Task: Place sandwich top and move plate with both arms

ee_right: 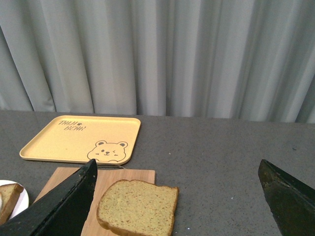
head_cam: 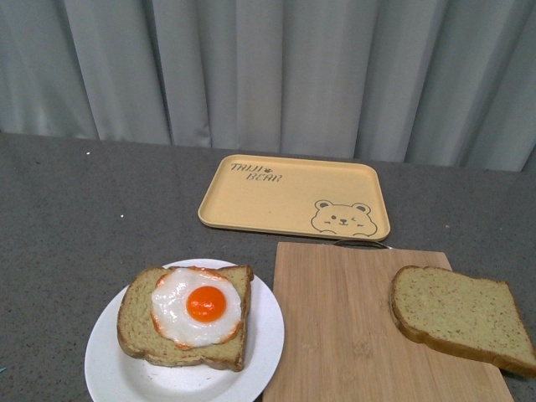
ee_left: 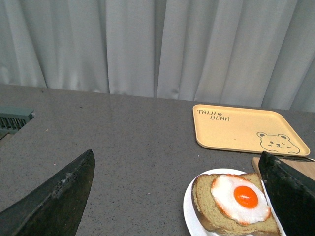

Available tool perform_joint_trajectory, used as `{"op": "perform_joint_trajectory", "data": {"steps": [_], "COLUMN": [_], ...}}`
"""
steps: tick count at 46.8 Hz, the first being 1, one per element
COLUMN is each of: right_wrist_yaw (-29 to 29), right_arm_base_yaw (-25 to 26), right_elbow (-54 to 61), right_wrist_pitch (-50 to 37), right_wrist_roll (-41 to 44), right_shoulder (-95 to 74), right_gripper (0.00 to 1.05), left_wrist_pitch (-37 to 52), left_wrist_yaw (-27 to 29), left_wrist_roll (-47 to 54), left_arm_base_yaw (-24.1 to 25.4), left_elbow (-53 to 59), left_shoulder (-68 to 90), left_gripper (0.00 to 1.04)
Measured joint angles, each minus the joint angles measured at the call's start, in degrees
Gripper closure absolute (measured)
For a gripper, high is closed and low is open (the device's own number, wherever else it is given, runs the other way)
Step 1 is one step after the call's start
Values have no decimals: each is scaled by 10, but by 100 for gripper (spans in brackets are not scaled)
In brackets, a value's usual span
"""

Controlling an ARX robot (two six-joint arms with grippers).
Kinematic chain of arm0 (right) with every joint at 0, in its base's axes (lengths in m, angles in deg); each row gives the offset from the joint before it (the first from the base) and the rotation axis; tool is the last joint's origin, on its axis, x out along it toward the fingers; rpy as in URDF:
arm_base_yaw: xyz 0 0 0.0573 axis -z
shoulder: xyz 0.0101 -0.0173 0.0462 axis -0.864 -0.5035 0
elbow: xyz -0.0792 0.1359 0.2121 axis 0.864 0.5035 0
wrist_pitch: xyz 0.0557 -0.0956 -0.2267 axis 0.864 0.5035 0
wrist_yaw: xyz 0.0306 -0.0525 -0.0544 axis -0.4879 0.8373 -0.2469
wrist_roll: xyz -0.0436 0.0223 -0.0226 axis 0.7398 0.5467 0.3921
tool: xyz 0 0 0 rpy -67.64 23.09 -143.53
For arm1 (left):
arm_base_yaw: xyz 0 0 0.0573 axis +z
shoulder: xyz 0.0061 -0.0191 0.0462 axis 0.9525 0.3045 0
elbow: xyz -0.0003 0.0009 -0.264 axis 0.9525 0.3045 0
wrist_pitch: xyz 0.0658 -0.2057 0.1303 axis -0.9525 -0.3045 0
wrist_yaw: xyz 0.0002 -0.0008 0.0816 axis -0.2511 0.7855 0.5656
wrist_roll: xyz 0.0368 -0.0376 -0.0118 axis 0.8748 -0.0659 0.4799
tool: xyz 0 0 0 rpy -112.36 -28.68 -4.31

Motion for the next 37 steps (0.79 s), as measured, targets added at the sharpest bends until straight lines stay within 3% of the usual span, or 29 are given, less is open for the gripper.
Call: {"op": "perform_joint_trajectory", "data": {"steps": [37], "right_wrist_yaw": [0], "right_arm_base_yaw": [0], "right_elbow": [0], "right_wrist_pitch": [0], "right_wrist_roll": [0], "right_shoulder": [0], "right_gripper": [9], "left_wrist_pitch": [0], "left_wrist_yaw": [0], "left_wrist_roll": [0], "left_arm_base_yaw": [0], "left_elbow": [0], "left_shoulder": [0], "left_gripper": [7]}}
